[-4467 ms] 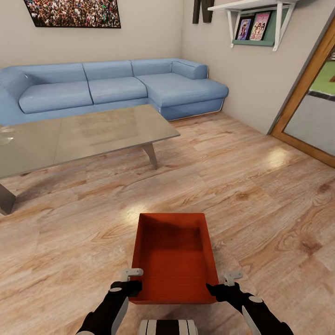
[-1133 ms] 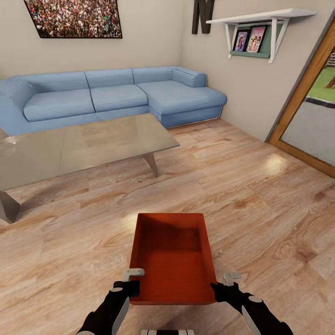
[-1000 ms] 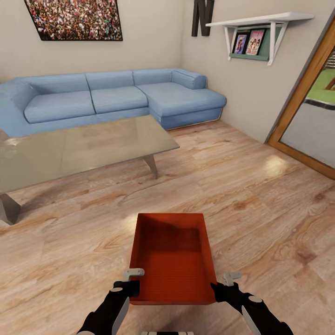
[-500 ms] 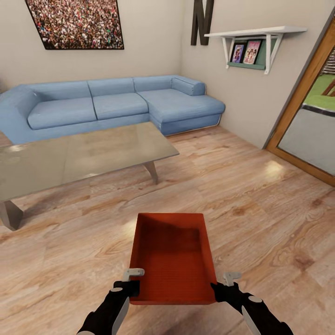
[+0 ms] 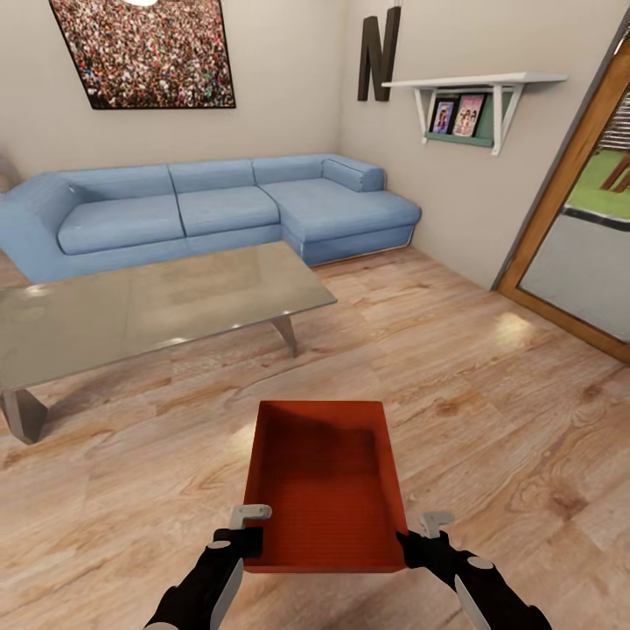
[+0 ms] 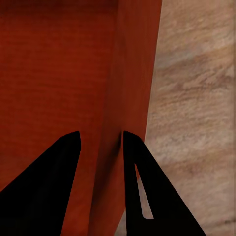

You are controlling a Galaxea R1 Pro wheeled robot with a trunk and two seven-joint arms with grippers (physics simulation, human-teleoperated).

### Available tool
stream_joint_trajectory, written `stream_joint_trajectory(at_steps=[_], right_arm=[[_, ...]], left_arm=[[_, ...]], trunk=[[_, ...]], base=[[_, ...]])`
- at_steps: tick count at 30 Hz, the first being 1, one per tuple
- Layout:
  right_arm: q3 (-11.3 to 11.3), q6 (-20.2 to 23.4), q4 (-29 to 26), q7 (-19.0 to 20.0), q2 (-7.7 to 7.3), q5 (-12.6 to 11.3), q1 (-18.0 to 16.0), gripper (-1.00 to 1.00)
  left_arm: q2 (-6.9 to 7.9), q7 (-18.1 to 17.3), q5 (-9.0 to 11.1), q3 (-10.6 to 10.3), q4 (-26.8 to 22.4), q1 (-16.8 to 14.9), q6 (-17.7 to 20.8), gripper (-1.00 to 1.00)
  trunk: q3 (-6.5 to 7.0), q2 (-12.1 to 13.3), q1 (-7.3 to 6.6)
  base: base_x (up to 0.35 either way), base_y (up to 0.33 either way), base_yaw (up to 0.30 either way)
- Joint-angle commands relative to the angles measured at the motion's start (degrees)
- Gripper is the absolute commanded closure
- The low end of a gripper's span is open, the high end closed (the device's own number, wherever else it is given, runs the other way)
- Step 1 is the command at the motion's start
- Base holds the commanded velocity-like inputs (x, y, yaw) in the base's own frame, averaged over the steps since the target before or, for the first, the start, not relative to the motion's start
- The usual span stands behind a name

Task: Move the two storage containers from the living room to the garage. In the garage, place one container on the floor and stack the other container on top of it (either order is fine).

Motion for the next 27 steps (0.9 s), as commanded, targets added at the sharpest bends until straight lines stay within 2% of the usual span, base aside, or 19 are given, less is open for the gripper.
stream_joint_trajectory(at_steps=[1,27], right_arm=[[0.00,0.37,-0.14,0.11,-0.06,-0.26,-0.01,1.00],[0.17,0.46,-0.14,0.03,-0.06,-0.17,-0.01,1.00]], left_arm=[[-0.07,0.23,-1.25,0.55,-0.13,-0.01,0.42,1.00],[-0.07,0.25,-1.25,0.55,-0.13,-0.01,0.38,1.00]], trunk=[[0.24,0.40,-0.23],[7.36,10.83,-5.94]], base=[[0.000,0.000,0.000],[0.000,0.000,0.000]])
